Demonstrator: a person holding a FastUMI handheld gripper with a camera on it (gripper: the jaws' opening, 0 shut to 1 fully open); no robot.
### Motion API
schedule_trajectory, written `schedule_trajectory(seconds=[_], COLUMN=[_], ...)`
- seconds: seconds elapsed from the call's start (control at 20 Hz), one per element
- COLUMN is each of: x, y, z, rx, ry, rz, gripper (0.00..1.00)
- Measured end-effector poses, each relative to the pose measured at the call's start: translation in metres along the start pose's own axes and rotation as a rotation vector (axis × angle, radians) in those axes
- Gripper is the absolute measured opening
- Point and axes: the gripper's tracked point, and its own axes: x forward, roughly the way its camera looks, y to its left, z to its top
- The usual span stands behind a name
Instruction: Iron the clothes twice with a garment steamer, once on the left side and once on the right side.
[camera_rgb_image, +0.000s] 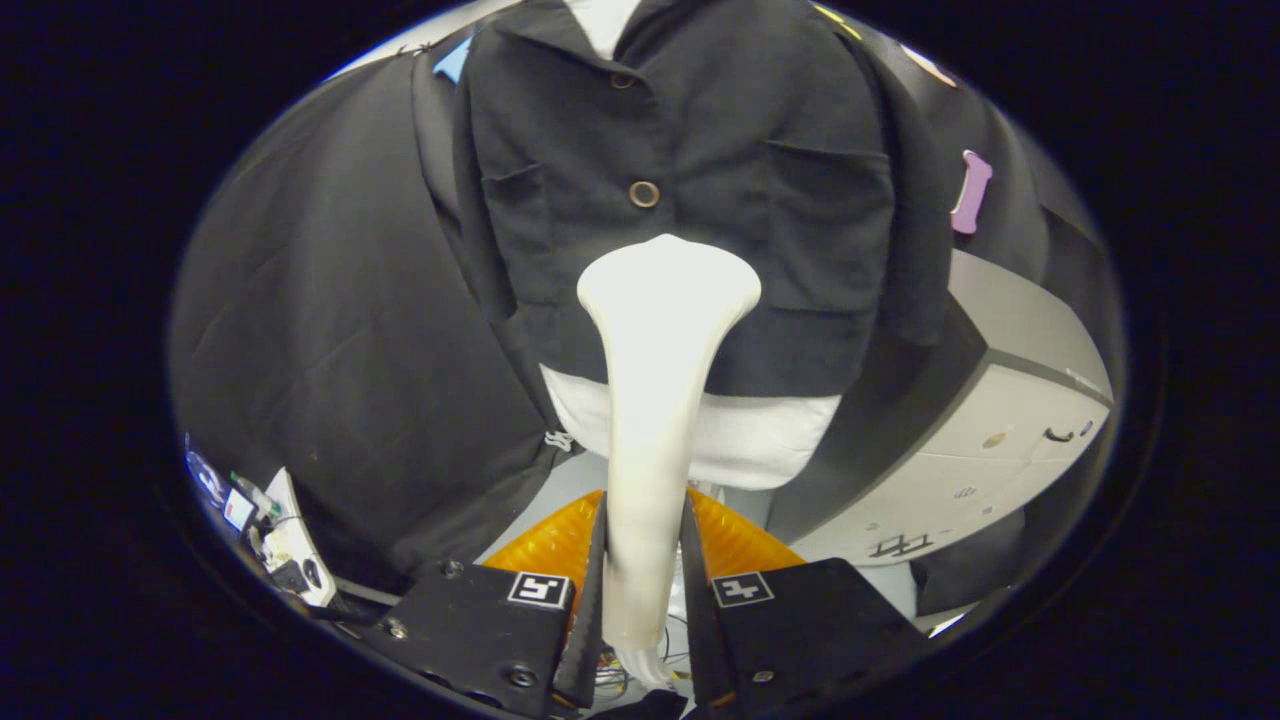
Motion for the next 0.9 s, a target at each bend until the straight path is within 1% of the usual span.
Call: schedule_trajectory(seconds=[0.05,0.25,0.5,0.55,0.9], x=[0.005,-0.024,-0.048,-0.046,-0.108], y=[-0.006,-0.056,-0.112,-0.124,-0.201], z=[0.000,-0.007,-0.015,-0.016,-0.064], rx=[0.010,0.041,0.087,0.094,0.136], ry=[-0.003,-0.023,-0.057,-0.065,-0.100], rz=[-0.008,-0.045,-0.090,-0.095,-0.122], gripper=[0.38,0.38,0.38,0.38,0.38])
